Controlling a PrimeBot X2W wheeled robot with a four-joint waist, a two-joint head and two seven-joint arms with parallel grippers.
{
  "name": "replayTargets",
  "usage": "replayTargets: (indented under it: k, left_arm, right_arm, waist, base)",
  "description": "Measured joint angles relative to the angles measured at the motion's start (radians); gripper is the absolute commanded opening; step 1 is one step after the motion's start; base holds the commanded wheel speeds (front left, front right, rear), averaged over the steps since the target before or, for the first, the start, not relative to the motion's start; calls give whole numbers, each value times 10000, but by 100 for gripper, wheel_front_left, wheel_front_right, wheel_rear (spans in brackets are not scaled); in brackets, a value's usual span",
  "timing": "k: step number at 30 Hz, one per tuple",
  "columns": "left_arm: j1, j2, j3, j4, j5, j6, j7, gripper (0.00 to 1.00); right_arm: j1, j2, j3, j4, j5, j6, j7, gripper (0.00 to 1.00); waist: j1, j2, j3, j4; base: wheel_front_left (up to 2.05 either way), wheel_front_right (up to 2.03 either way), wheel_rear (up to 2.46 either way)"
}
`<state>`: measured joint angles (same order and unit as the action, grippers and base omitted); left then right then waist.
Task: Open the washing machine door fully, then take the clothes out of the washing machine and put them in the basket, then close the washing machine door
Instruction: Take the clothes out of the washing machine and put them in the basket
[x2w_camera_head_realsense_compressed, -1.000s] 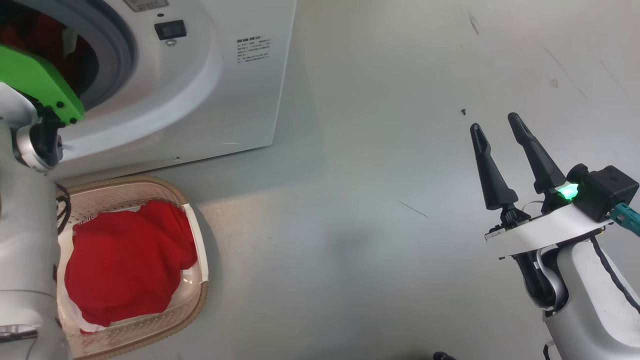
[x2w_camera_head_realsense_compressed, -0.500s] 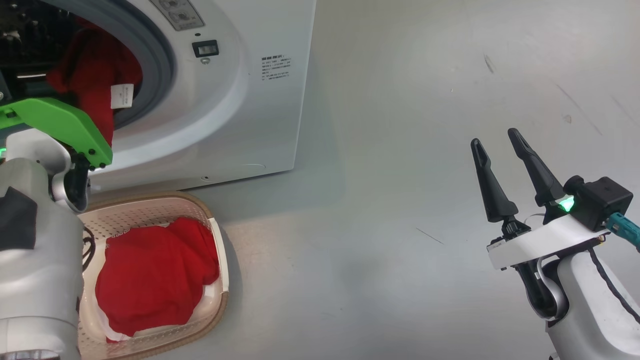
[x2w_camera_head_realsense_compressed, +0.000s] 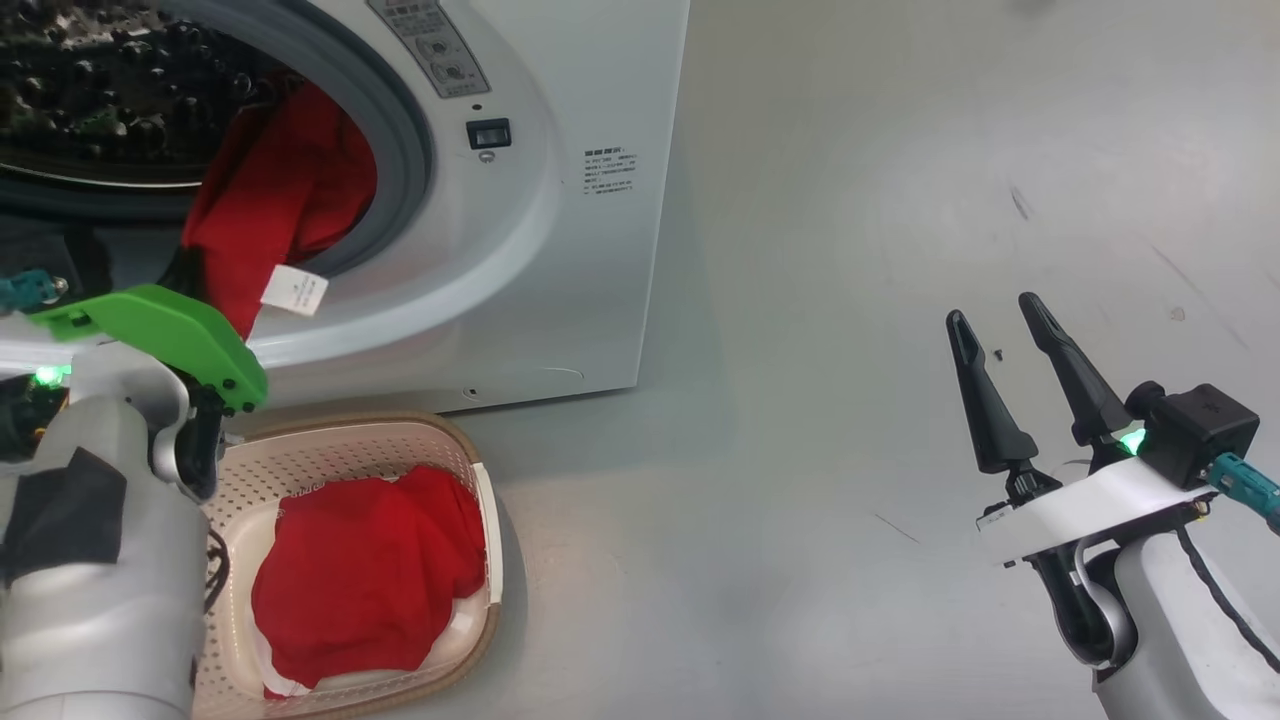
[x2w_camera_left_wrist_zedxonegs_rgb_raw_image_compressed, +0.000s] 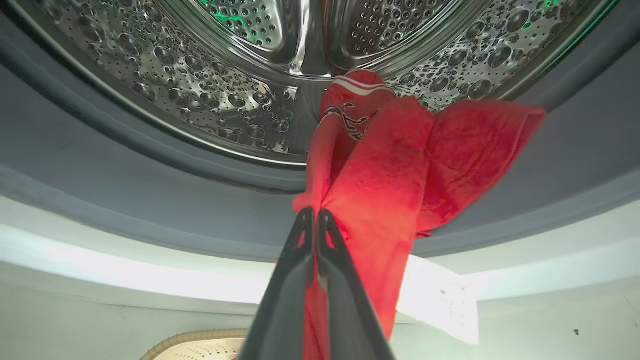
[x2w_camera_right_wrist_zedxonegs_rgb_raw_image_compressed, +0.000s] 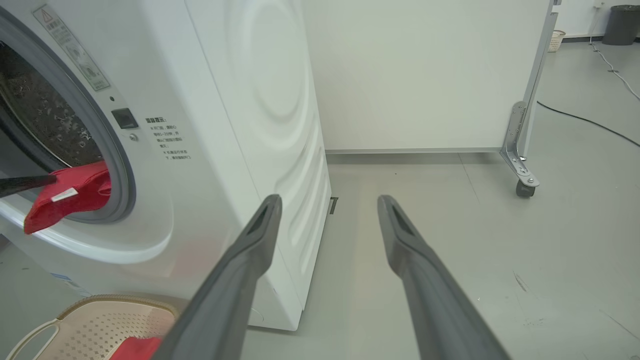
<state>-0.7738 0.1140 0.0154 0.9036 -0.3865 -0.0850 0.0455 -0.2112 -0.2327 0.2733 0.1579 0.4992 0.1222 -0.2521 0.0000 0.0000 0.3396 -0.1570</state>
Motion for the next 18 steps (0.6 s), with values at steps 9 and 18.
replayTargets:
  k: [9,18]
  left_arm:
    - [847,-370,-90,-261,-150,-184,-1154,0]
    - [1646,-278,-453,-807,288,-230,-2512,0]
  right_arm:
    - [291,92,-132,90,0,0,0,100]
    - [532,134,-132,128,-81,0,0,100]
  waist:
    - [0,0,-595,379]
    - [0,0,-1151,714]
  base:
    - [0,0,0]
    - [0,0,0]
